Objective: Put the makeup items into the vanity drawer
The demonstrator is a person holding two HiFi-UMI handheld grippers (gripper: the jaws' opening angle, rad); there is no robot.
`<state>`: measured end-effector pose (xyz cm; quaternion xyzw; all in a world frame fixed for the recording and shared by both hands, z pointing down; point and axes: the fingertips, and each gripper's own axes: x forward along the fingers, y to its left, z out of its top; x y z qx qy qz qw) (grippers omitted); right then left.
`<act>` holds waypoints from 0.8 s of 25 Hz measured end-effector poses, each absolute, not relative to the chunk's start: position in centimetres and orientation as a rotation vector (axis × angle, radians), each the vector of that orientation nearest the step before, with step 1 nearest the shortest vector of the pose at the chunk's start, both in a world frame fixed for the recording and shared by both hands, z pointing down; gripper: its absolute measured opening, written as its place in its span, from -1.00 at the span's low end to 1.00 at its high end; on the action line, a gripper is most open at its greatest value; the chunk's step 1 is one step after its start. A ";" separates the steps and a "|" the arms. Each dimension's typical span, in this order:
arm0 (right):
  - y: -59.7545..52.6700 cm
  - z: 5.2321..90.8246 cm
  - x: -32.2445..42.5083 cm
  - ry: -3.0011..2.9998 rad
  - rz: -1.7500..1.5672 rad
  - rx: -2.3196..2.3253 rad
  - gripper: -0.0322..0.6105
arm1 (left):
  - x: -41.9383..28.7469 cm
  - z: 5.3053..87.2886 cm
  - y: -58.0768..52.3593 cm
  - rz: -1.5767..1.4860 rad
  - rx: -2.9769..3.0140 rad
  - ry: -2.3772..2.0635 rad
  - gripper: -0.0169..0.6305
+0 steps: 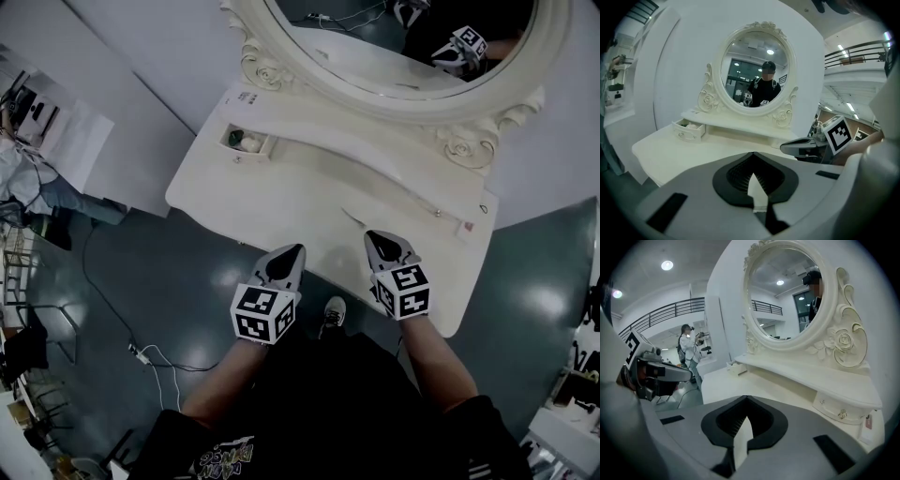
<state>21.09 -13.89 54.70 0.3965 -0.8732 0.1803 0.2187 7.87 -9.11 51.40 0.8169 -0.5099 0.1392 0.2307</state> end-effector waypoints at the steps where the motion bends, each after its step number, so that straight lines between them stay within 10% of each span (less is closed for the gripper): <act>1: -14.1 55.0 21.3 -2.406 0.493 1.096 -0.81 | 8.1 51.4 -9.1 0.385 2.248 -1.399 -0.92; 20: -17.0 63.3 20.8 -2.186 0.349 0.888 -0.52 | 8.1 53.5 -10.0 0.444 2.260 -1.293 -0.92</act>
